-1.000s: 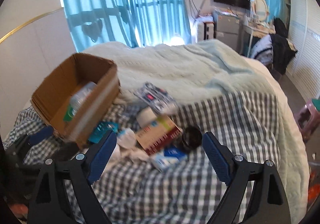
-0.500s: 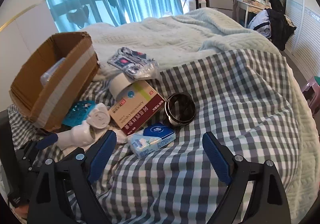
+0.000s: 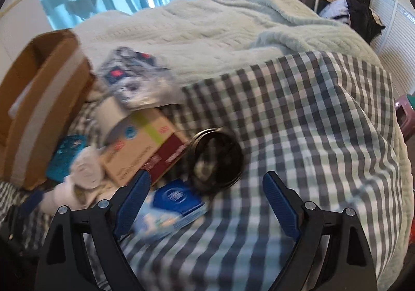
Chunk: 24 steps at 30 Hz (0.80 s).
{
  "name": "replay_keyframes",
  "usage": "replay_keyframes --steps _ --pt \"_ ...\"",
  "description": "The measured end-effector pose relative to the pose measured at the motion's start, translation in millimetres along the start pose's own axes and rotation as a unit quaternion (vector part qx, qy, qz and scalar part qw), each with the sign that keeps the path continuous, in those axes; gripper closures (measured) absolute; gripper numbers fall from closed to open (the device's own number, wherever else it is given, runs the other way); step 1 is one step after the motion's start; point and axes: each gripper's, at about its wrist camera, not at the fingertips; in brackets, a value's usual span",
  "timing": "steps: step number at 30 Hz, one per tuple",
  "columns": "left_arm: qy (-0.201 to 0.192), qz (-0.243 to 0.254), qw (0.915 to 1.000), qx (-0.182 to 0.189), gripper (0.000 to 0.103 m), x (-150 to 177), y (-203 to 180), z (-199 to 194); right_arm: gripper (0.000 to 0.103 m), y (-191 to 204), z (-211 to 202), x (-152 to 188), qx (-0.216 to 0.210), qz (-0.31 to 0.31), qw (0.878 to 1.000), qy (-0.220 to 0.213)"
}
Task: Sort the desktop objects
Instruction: 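Grasp the white cylindrical bottle with the left tool while the right grasps the black round lid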
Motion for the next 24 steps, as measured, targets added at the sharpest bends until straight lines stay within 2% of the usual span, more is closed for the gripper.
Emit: replay_keyframes --steps 6,9,11,15,21,23,24 --pt "0.040 0.015 0.9988 0.023 0.009 -4.7 20.9 21.4 0.015 -14.3 32.4 -12.2 -0.034 0.025 0.998 0.053" --pt "0.037 -0.015 0.9978 0.052 0.009 -1.1 33.4 21.5 0.015 -8.5 38.0 -13.8 -0.038 0.016 0.997 0.060" --pt "0.038 -0.011 0.9977 0.055 0.009 0.2 31.7 20.6 0.015 -3.1 44.1 -11.3 -0.037 0.002 0.997 0.069" --pt "0.038 0.023 0.9980 0.045 0.009 3.6 19.7 16.7 0.044 -4.1 45.9 -4.6 -0.026 -0.002 0.997 0.066" --pt "0.035 0.029 0.9978 0.048 0.009 4.4 17.0 14.4 0.045 -7.2 31.2 6.5 -0.034 -0.003 0.998 0.046" --pt "0.037 0.030 0.9974 0.055 0.013 5.0 16.3 14.8 0.045 -6.7 26.8 9.6 -0.033 -0.006 0.999 0.039" --pt "0.042 0.032 0.9967 0.063 0.024 4.6 16.0 17.5 0.045 -6.9 24.5 11.1 -0.034 -0.006 0.999 0.035"
Point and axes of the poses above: each gripper's, at about its wrist camera, not at the fingertips, and z roughly the way its jaws point, y to its left, x to its underside, and after that the axes turned 11 degrees about z, right-handed
